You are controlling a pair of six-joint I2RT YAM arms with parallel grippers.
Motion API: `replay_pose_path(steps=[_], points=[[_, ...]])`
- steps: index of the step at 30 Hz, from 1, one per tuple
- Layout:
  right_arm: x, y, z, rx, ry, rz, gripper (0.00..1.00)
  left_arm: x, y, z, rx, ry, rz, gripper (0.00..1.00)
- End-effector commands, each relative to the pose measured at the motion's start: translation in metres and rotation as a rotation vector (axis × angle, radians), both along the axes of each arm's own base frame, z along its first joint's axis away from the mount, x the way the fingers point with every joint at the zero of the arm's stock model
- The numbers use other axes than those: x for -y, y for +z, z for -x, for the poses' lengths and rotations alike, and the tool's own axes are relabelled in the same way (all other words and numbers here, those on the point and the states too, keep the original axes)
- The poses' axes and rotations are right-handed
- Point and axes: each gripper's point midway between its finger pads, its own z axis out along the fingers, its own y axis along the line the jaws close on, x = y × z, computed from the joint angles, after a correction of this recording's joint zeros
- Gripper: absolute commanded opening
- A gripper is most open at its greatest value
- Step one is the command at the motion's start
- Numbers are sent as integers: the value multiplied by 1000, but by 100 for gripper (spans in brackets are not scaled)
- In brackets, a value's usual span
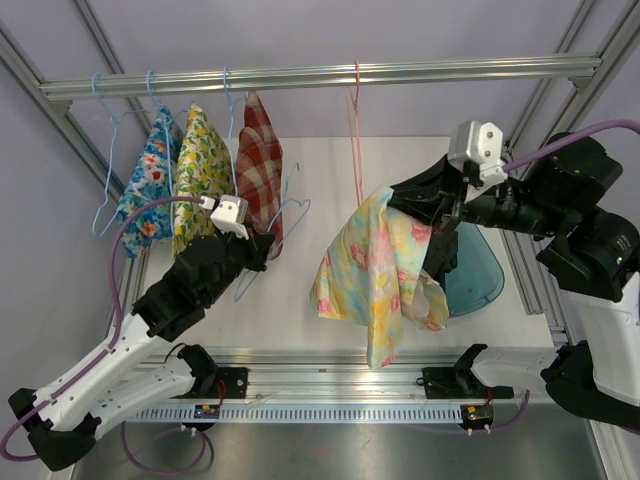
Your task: Remove the skirt from the hanger
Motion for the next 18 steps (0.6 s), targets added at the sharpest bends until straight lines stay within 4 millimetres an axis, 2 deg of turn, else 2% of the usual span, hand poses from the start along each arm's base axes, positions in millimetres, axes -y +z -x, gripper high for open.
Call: replay_pose_path(steps=[1,9,13,16,18], points=[[-7,-17,-11,-6,-6,31,0,5,49,2,110,-33,102,0],[-25,-99,-40,-32,0,226,0,4,90,11,152,-51,208,0],[-31,-138,-50,-25,15,315,0,5,103,14,157,-55,248,0],[-32,-181,-59,-40,16,409,0,4,109,14,162,-51,265,0],[-30,-200,-63,-47,9,452,0,4,113,14,166,-51,273,0]])
